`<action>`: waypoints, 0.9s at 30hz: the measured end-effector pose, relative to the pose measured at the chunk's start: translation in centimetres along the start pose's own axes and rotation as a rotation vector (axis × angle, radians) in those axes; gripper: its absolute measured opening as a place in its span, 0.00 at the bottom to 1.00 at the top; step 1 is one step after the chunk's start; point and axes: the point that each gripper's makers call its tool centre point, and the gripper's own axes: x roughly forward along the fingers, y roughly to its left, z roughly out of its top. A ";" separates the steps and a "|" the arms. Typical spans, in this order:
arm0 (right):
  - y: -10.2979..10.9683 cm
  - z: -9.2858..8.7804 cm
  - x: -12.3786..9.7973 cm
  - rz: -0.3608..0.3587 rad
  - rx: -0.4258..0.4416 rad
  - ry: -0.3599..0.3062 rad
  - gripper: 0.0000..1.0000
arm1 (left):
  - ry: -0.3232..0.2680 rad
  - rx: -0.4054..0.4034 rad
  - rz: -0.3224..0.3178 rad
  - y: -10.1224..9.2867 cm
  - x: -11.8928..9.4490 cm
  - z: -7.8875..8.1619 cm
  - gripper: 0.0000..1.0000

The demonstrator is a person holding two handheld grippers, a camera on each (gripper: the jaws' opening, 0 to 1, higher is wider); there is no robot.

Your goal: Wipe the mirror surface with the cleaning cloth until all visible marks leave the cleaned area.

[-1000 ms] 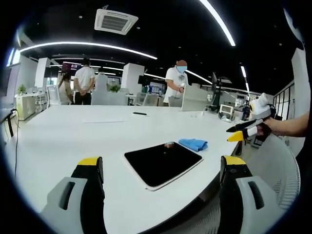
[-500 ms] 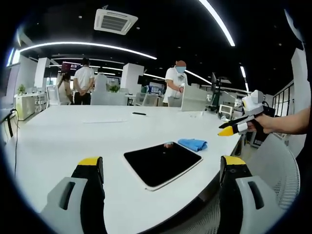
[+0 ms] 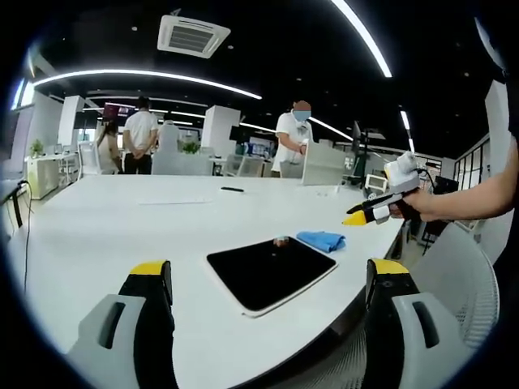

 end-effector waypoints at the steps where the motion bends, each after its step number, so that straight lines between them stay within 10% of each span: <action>1: -0.1 0.0 0.1 -0.001 -0.011 0.001 0.49 | 0.000 -0.001 -0.001 0.0 0.0 0.0 0.98; 27: -1.9 -3.0 6.5 0.013 -0.079 0.102 0.27 | 0.008 0.000 0.003 0.1 0.0 -0.1 0.98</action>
